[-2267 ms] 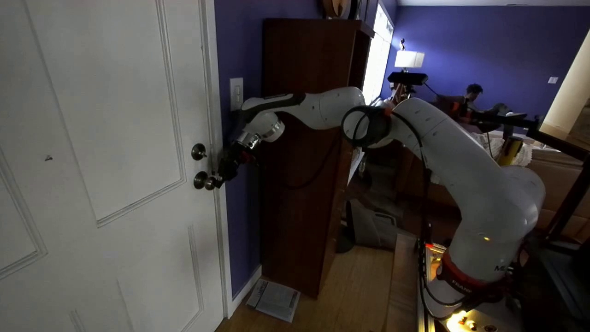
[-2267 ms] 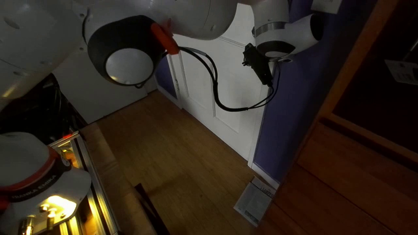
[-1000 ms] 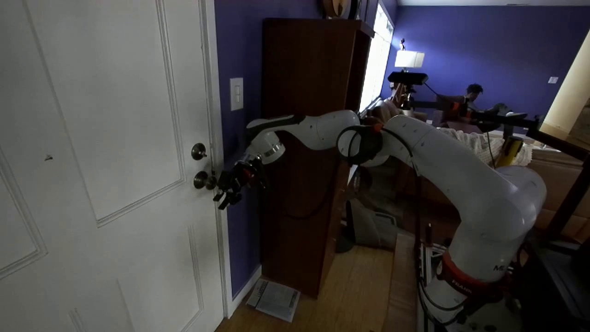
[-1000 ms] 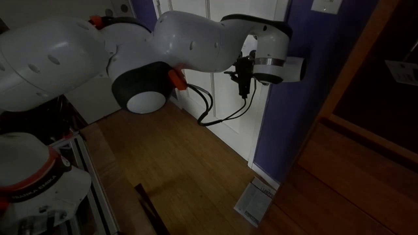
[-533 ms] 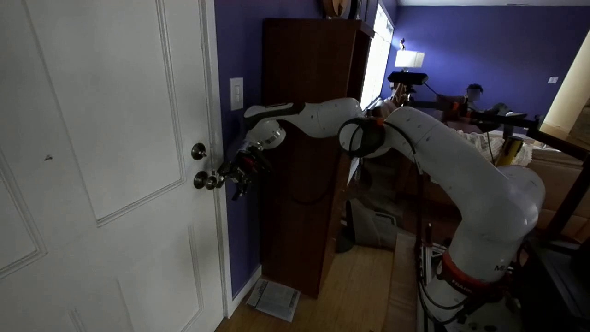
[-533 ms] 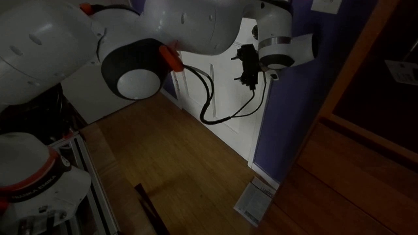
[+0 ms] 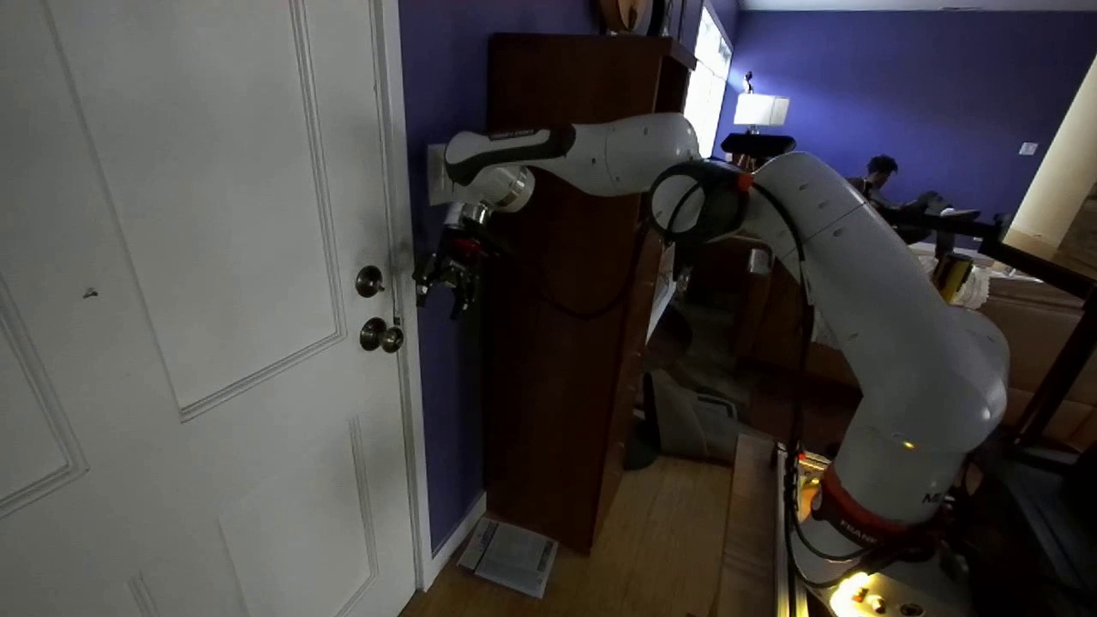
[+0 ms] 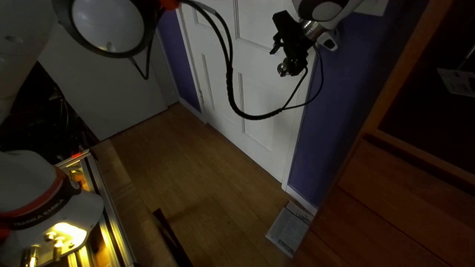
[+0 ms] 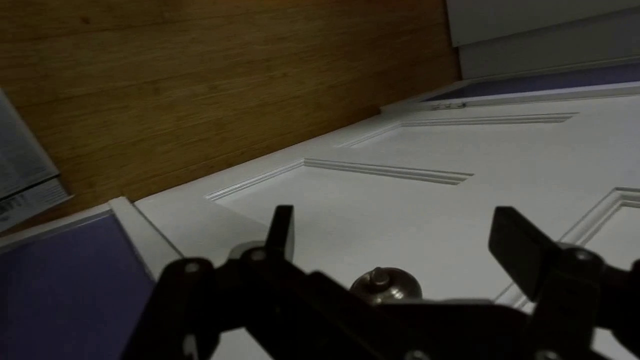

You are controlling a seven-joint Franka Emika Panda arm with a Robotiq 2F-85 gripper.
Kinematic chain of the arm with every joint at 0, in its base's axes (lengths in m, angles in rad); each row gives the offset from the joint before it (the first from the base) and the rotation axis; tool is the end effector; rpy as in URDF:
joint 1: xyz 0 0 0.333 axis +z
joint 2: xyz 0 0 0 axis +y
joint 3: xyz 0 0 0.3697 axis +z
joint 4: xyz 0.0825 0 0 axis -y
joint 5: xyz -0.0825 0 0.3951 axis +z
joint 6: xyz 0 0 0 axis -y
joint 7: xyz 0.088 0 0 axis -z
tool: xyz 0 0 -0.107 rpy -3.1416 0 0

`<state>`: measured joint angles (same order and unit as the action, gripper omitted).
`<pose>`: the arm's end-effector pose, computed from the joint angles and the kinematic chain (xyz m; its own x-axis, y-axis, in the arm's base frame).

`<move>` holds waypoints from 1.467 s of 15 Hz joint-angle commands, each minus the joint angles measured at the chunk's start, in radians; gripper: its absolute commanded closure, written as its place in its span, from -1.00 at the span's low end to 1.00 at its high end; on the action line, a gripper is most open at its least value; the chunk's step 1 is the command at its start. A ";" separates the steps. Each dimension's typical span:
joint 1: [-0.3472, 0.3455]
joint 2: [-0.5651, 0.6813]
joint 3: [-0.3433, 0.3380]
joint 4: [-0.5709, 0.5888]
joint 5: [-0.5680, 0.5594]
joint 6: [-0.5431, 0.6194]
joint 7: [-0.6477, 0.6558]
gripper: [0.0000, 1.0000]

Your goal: Turn the lock knob on top of the door knob clockwise once

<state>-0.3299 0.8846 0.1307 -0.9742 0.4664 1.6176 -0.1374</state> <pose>0.7897 -0.1543 0.3638 0.9781 -0.1238 -0.1671 -0.1964 -0.8134 -0.5476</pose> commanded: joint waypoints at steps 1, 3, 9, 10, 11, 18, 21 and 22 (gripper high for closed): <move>0.075 -0.160 -0.060 -0.209 -0.118 0.120 0.001 -1.00; 0.122 -0.211 -0.079 -0.288 -0.187 0.209 0.011 -1.00; 0.276 -0.363 -0.132 -0.563 -0.382 0.529 0.041 -1.00; 0.296 -0.377 -0.140 -0.595 -0.413 0.556 0.068 -1.00; 0.255 -0.297 -0.109 -0.456 -0.358 0.482 0.029 -1.00; 0.272 -0.375 -0.123 -0.564 -0.391 0.582 0.036 -1.00; 0.270 -0.475 -0.116 -0.722 -0.400 0.732 -0.004 -1.00; 0.272 -0.499 -0.117 -0.764 -0.405 0.790 -0.011 -1.00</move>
<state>-0.0647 0.5110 0.0186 -1.5431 0.0871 2.2678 -0.1187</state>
